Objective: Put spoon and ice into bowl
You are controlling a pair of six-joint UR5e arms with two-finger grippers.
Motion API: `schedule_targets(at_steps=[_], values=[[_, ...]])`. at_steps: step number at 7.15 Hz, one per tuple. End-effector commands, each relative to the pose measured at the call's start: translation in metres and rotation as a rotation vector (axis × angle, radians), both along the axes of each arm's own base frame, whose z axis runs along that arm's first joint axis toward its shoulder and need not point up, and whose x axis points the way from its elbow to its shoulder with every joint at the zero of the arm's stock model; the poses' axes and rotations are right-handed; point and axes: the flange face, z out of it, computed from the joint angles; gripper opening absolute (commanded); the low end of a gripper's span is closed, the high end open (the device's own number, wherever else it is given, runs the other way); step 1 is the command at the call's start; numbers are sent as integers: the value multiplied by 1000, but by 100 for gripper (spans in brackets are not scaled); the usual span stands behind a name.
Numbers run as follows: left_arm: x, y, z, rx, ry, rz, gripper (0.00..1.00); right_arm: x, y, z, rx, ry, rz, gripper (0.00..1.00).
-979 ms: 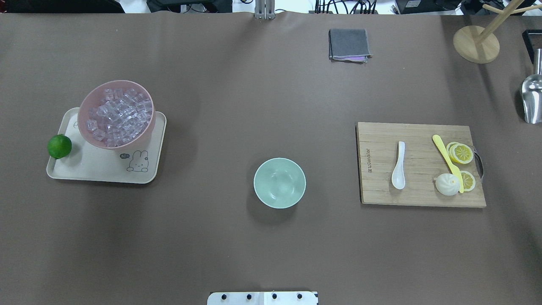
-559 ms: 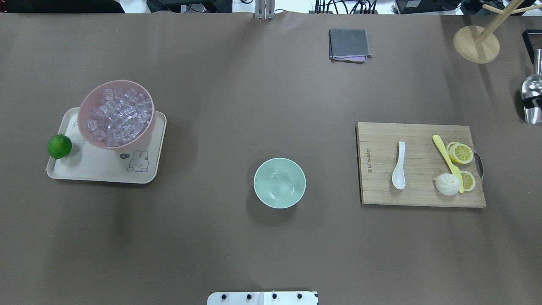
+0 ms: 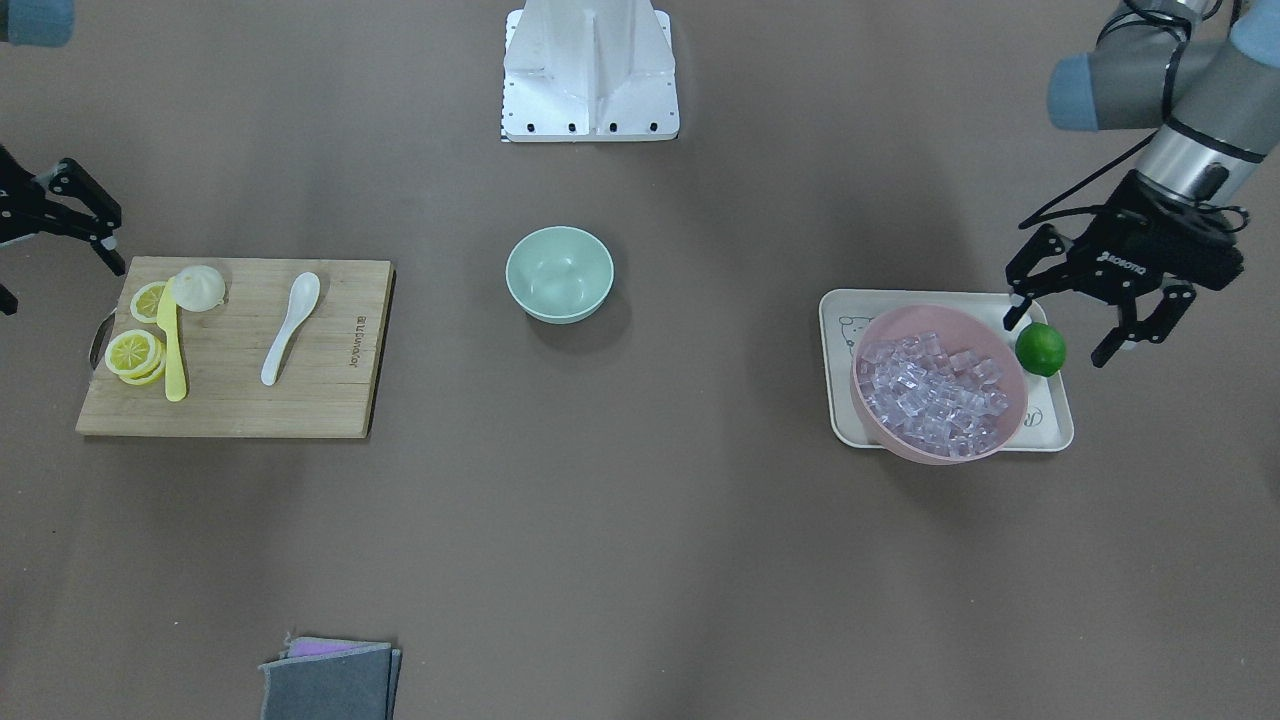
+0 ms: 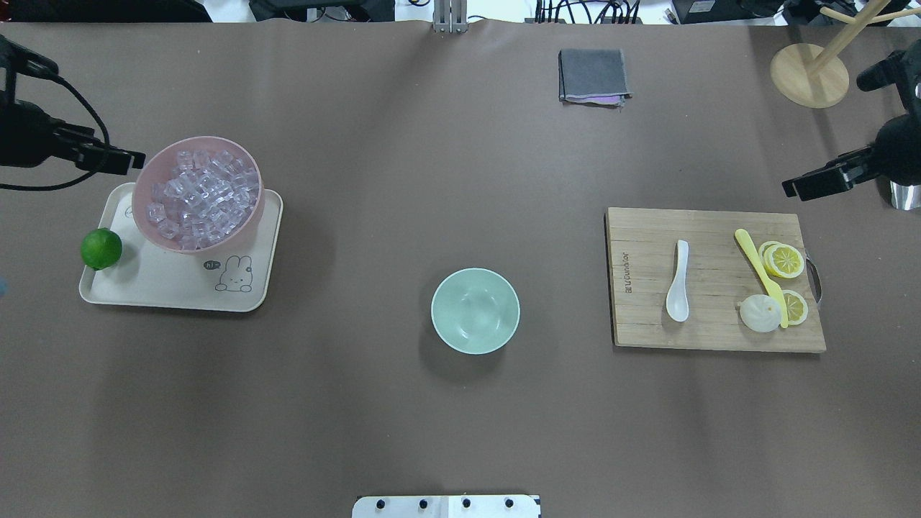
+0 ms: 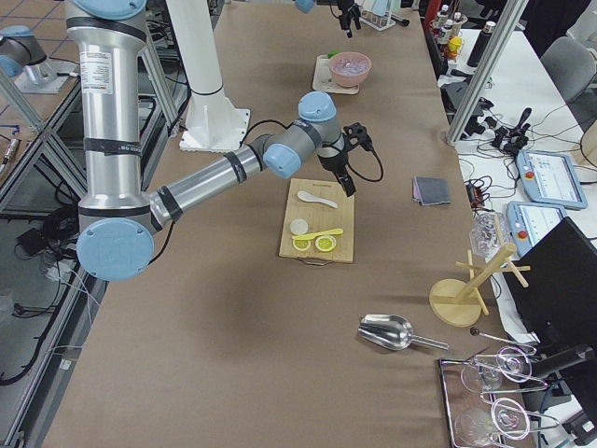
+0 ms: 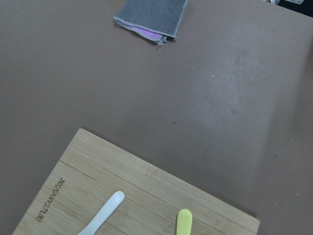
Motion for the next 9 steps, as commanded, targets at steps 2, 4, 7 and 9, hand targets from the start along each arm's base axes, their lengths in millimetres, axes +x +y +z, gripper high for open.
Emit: schedule_targets(at_steps=[2,4,7,9], values=[[64,7,4,-1,-49,-50,97,-18,4,-6,-2,3,10,100],[95,1,18,4,-100,-73,92,-17,4,-6,-1,4,11,100],[95,-1,29,-1,-121,-66,70,-17,4,-6,0,7,14,100],[97,-2,35,-7,-131,-64,69,-17,4,-6,0,7,14,100]])
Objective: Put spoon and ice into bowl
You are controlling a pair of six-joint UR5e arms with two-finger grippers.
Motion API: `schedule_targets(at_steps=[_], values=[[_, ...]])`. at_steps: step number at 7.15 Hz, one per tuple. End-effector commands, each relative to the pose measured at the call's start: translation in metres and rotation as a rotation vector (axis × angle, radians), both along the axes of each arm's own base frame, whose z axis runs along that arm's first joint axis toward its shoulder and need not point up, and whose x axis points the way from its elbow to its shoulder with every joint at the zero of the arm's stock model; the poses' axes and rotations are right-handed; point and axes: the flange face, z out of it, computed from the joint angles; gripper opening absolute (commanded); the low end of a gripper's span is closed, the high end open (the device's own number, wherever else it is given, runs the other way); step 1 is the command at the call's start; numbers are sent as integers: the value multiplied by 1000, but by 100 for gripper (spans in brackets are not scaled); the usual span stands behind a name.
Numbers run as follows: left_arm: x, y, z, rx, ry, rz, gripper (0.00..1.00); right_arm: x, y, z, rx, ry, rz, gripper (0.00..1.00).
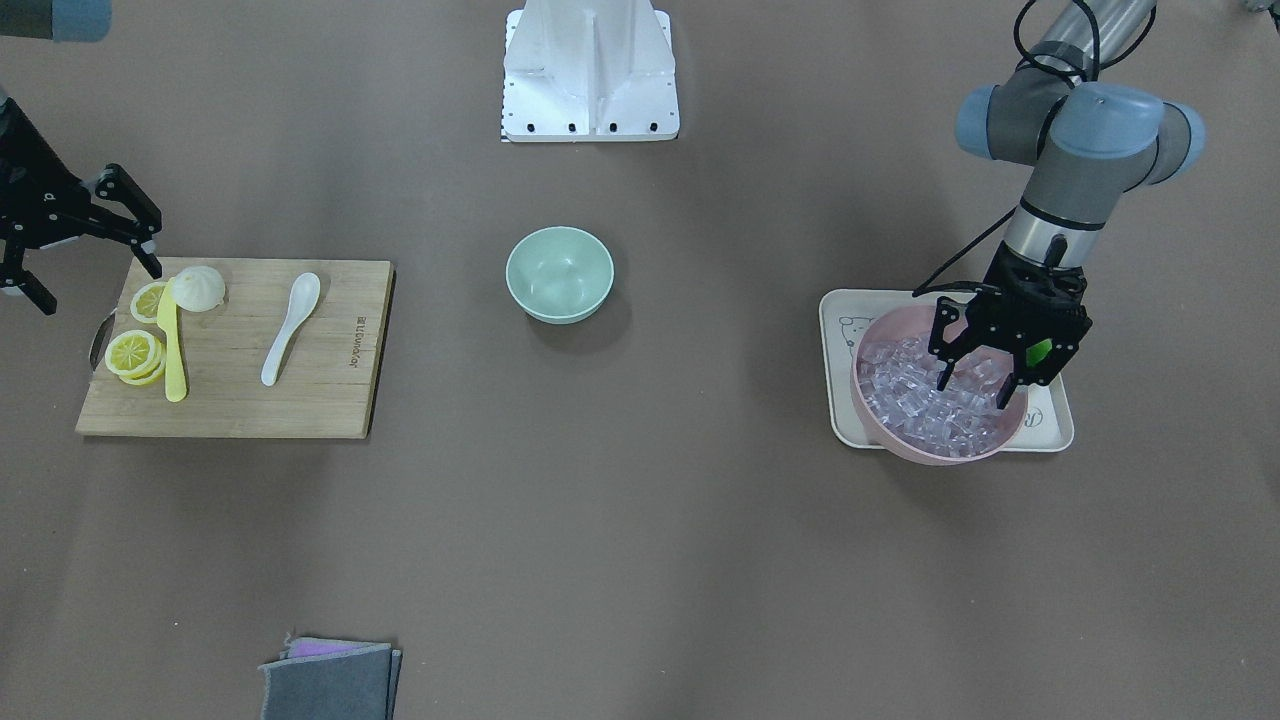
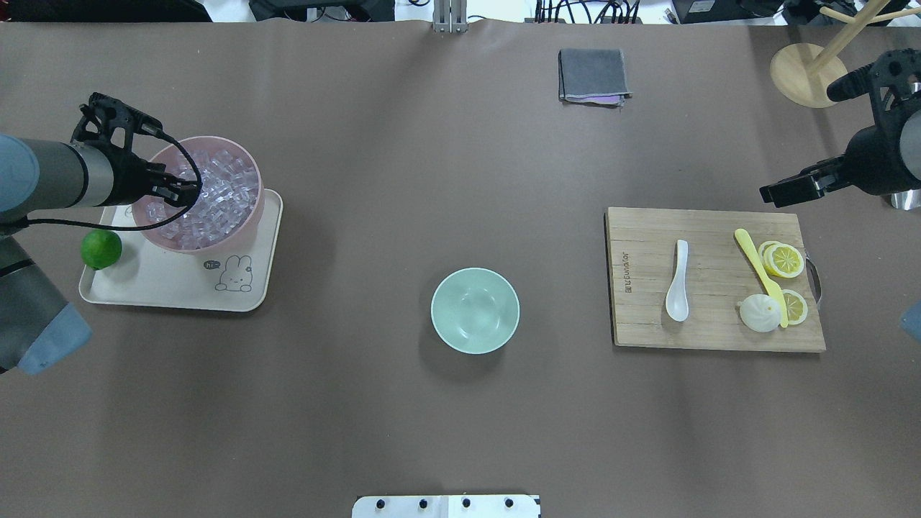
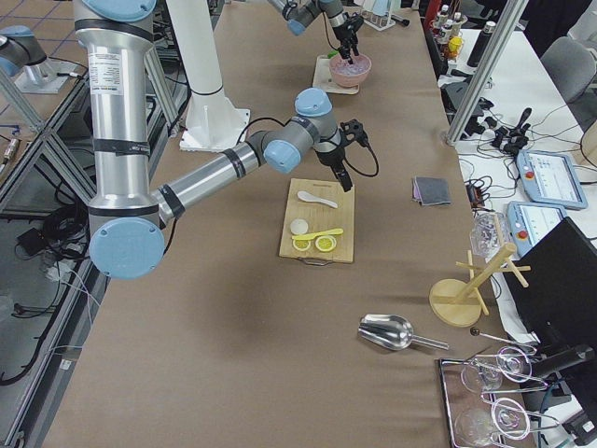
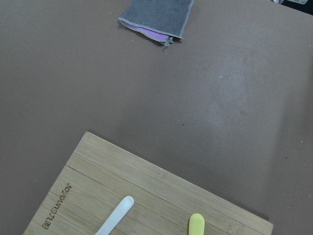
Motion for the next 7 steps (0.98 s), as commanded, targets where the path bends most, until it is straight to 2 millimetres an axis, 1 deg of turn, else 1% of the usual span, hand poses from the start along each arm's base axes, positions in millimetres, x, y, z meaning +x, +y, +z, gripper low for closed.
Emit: schedule_targets(at_steps=[1,3,5,6,7], values=[[1,-1,5,-6,-7,1,69,0,0,0,0,0,0,100],[3,-3,11,-13,-16,0,69,0,0,1,-1,1,0,100],[4,-3,10,-12,-15,2,66,0,0,0,0,0,0,100],[3,-3,9,-11,-14,2,63,0,0,1,-1,1,0,100],[3,-3,9,-12,-14,1,58,0,0,1,-1,1,0,100]])
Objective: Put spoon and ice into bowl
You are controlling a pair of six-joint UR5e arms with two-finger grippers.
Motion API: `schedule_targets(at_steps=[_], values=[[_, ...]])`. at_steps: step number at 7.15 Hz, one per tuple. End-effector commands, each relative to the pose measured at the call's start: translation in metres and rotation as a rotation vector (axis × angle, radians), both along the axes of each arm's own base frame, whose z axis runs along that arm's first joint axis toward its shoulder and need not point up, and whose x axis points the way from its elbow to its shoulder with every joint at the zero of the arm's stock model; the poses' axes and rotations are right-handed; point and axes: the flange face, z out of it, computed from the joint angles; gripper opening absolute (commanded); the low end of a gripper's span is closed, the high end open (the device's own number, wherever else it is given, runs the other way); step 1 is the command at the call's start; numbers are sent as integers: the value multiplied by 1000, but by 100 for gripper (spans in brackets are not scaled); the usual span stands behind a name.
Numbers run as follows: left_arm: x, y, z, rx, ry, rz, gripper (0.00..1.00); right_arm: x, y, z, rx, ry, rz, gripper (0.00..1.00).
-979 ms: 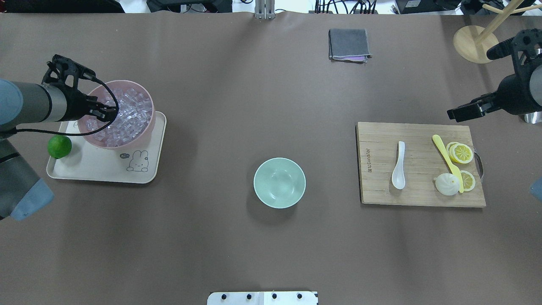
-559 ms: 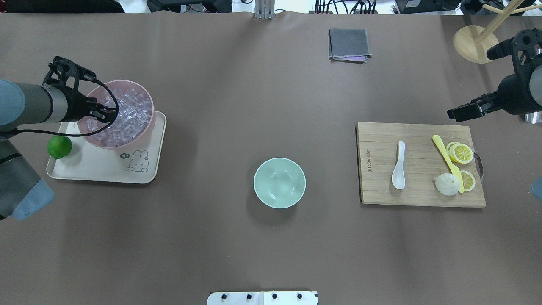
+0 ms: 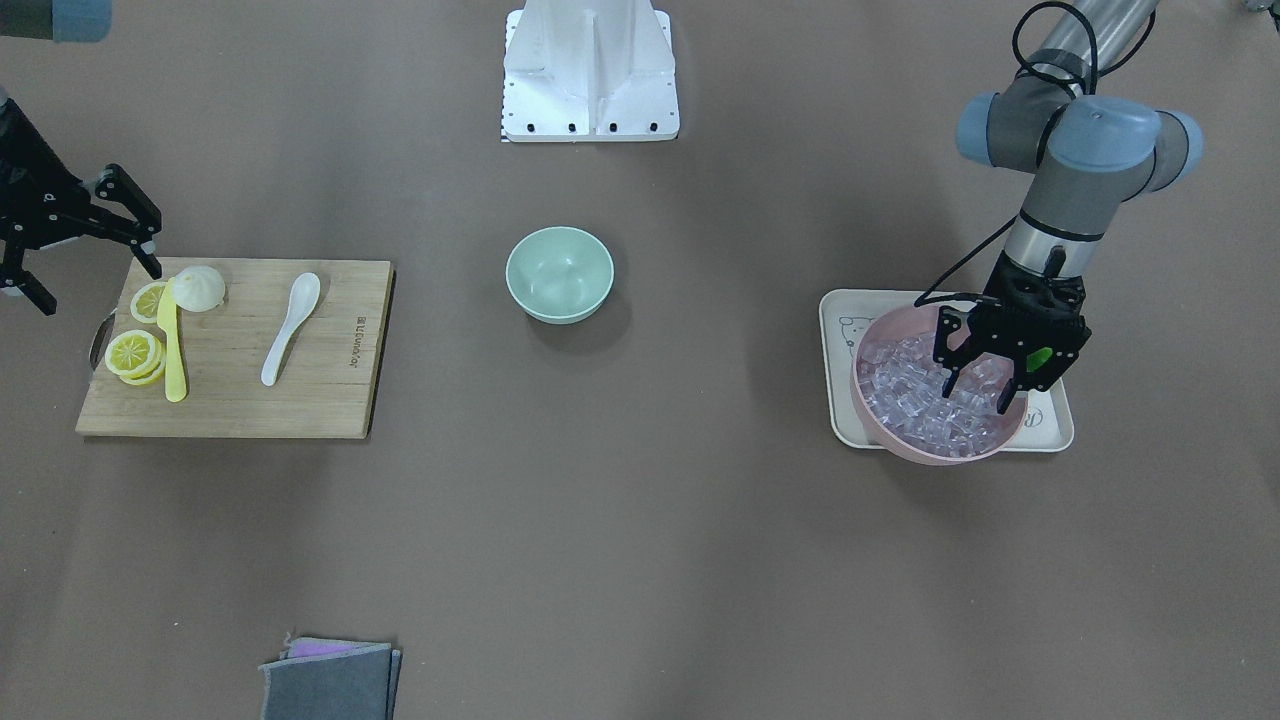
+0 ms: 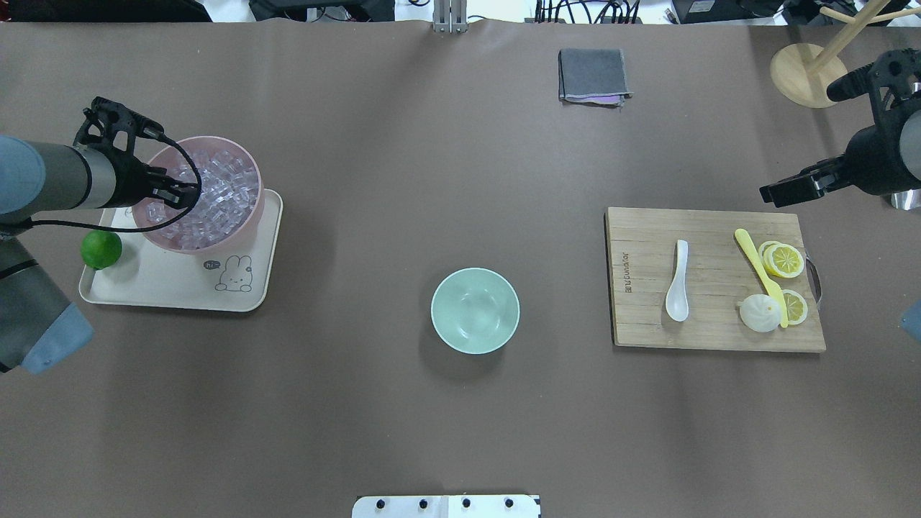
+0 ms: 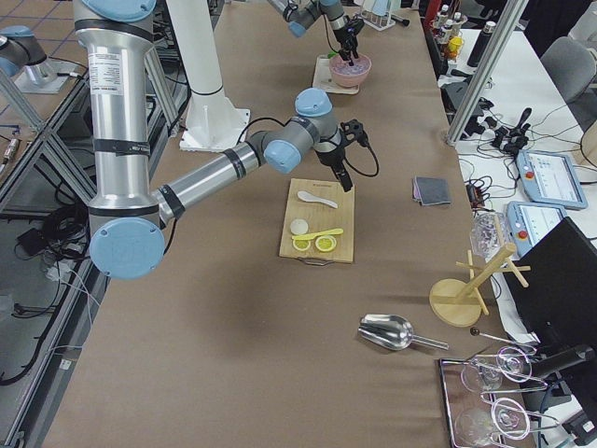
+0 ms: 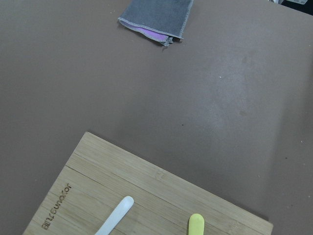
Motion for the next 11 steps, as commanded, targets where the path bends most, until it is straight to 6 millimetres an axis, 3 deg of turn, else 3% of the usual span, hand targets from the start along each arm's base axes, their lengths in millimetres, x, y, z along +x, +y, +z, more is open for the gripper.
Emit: schedule_targets(at_steps=[1,3,6,7,11], values=[[1,-1,-3,5,4,0,53,0,0,0,-1,0,0,100],[1,-1,-4,6,5,0,41,0,0,0,-1,0,0,100],[-2,0,-5,27,-5,16,10,0,0,0,-1,0,0,100],[-3,2,-17,39,14,26,0,0,0,0,1,0,0,100],[-14,19,-76,67,123,33,0,0,0,-1,2,-1,0,100]])
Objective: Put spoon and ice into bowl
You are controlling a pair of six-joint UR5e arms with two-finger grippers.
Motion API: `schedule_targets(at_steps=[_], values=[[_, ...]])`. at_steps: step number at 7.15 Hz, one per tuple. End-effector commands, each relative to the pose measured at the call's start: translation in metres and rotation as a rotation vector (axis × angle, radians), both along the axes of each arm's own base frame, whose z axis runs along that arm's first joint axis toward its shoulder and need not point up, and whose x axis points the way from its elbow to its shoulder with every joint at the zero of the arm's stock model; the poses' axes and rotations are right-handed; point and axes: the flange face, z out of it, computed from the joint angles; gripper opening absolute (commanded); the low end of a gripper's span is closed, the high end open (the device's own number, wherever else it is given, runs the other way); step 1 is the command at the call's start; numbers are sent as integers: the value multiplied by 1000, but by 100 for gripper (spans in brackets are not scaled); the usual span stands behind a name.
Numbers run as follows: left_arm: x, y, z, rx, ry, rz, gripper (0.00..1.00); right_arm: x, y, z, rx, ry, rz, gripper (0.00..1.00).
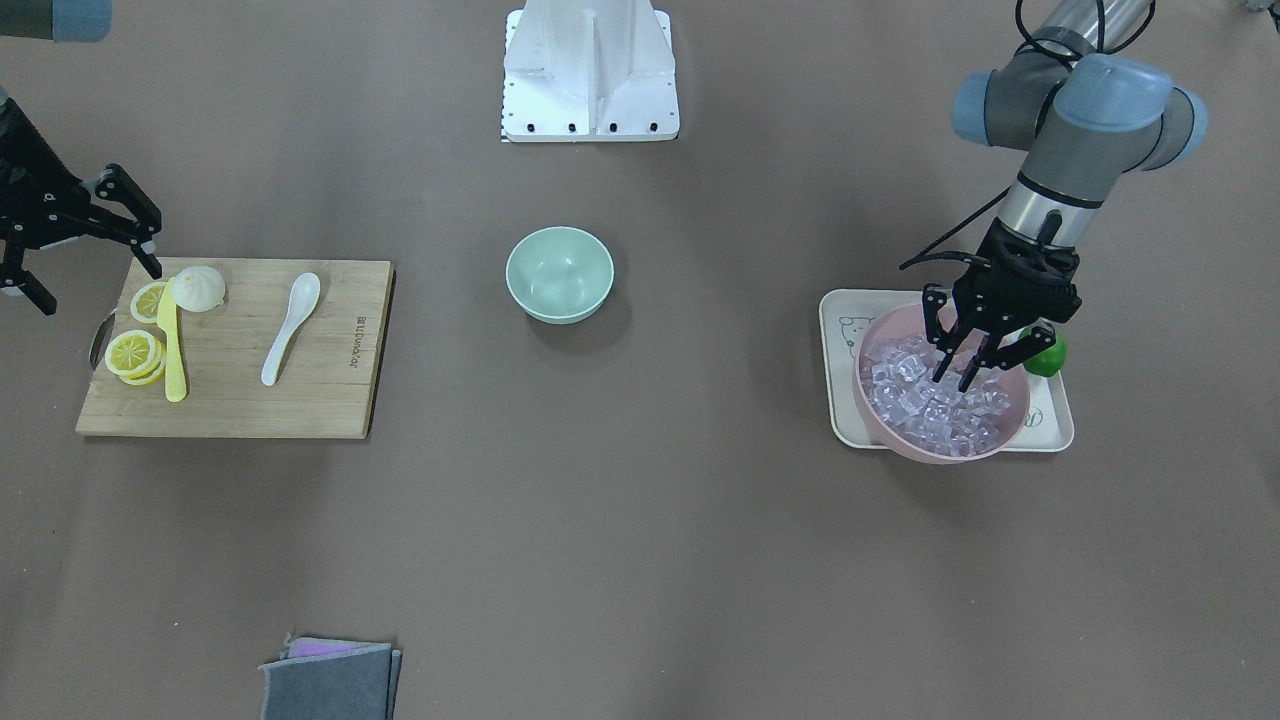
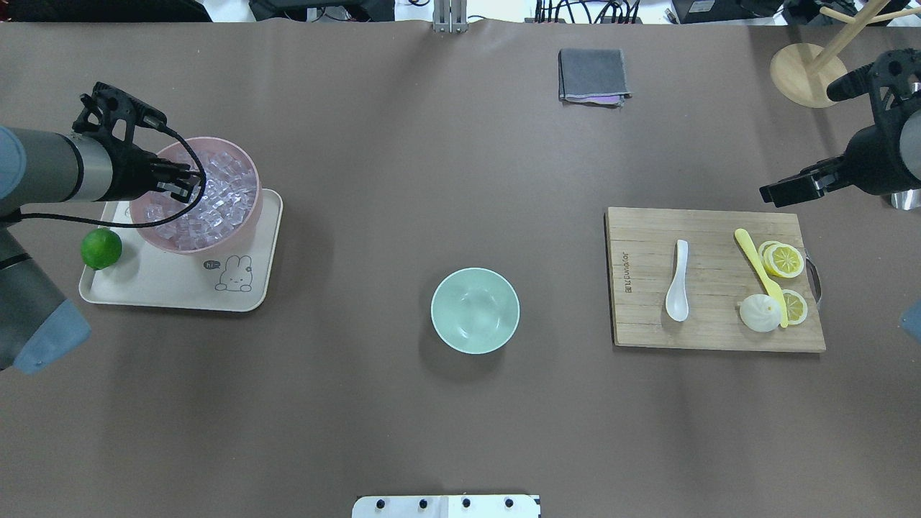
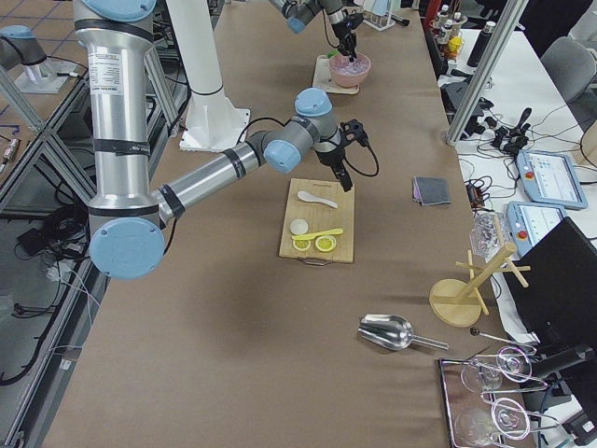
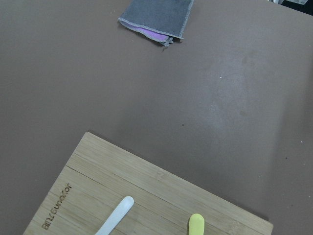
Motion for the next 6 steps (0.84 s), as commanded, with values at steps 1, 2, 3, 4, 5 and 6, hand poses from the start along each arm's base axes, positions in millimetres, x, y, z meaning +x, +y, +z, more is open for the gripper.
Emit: schedule_targets(at_steps=[1,2,3,4,5,6], values=[[4,1,-44,-64,133,-64,0,0,0,0,0,0,0,100],[23,4,-70,-121,222,-90,0,0,0,0,0,-1,1,100],[63,21,-93,-173,288,-68,0,0,1,0,-37,-16,28,100],[109,46,-125,-181,353,-86,0,-2,1,-1,-100,-46,75,100],[164,89,-151,-201,411,-80,0,-2,2,-1,-113,-53,81,100],[212,140,-174,-203,461,-98,0,-2,1,-1,-112,-52,83,100]])
